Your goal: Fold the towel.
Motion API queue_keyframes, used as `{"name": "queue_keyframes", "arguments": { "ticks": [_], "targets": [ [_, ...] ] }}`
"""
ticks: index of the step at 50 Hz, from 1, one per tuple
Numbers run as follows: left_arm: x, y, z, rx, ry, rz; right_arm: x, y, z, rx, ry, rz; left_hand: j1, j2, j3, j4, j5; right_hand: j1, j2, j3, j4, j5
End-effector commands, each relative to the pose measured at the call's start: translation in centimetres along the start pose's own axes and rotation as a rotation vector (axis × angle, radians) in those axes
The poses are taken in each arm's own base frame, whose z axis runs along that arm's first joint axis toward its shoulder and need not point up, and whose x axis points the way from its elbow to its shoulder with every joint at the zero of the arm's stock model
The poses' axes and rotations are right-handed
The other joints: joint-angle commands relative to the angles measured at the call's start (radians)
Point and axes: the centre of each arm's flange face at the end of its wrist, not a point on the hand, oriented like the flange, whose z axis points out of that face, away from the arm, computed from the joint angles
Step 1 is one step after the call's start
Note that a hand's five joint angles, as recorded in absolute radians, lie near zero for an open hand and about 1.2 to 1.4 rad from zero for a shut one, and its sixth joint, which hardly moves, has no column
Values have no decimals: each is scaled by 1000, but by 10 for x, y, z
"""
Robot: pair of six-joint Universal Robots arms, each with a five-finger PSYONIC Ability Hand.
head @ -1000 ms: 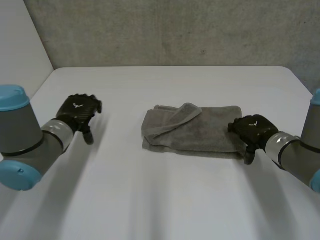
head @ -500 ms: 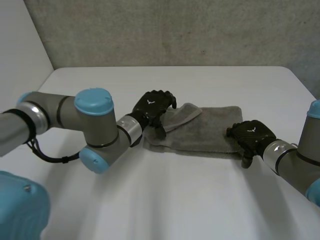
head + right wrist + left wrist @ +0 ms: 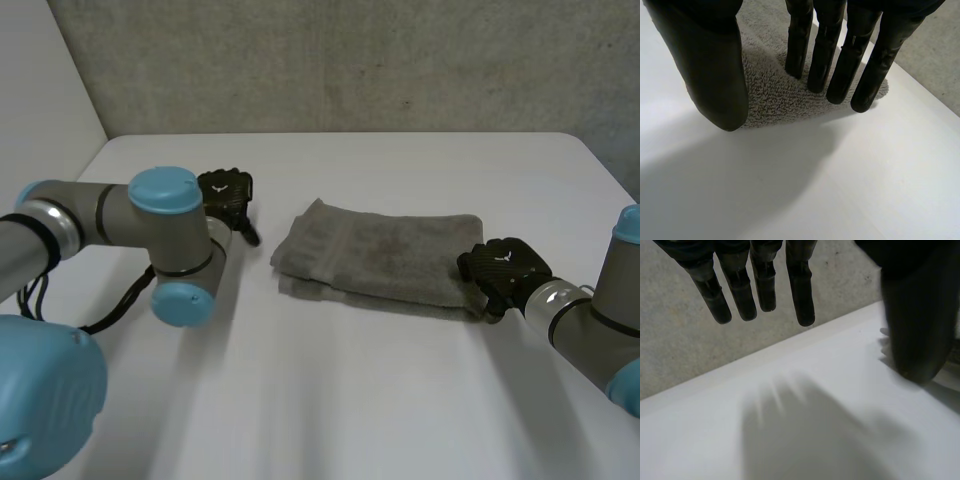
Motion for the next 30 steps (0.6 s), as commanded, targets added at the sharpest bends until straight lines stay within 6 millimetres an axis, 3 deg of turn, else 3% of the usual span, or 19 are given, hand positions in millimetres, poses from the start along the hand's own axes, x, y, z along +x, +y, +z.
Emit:
{"name": "queue_keyframes", "arguments": {
  "ticks": [1, 6, 13, 18, 19, 20, 21, 22, 24, 30],
  "targets": [
    [13, -6, -31, -44, 120, -22, -1, 4, 2, -1, 6, -2, -24, -19, -20, -15, -15, 80, 79, 82, 81, 80],
    [27, -9, -46, -54, 160, -15, -3, 4, 1, -2, 4, -1, -27, -22, -23, -18, -17, 80, 79, 82, 81, 80],
    [29, -10, -59, -70, 172, -9, -11, 3, -2, -2, -14, 11, -38, -33, -35, -30, -29, 86, 85, 88, 87, 86],
    [28, -16, -66, -65, 176, -7, -11, 3, -2, -2, -15, 26, 44, 49, 47, 52, 53, 256, 255, 258, 257, 256],
    [28, -18, -67, -64, 179, -7, -11, 3, -2, -1, -13, 32, 160, 165, 163, 168, 169, 320, 319, 322, 321, 320],
    [28, -19, -69, -63, 187, -7, -11, 2, -2, -1, -14, 39, 484, 489, 487, 492, 493, 437, 436, 439, 438, 437],
    [28, -19, -69, -63, 187, -7, -11, 2, -2, -1, -14, 39, 487, 492, 490, 495, 496, 438, 437, 440, 439, 438],
    [29, -20, -70, -59, 197, -8, -11, 2, -3, -1, -13, 48, 888, 893, 892, 896, 897, 554, 554, 557, 555, 555],
    [30, -21, -70, -55, 206, -9, -11, 2, -3, 1, -13, 57, 1026, 1031, 1029, 1034, 1035, 639, 638, 641, 640, 639],
    [28, -22, -69, -54, 209, -12, -7, 2, -3, -6, -6, 70, 1027, 1032, 1030, 1035, 1036, 640, 639, 642, 641, 640]
  ]
}}
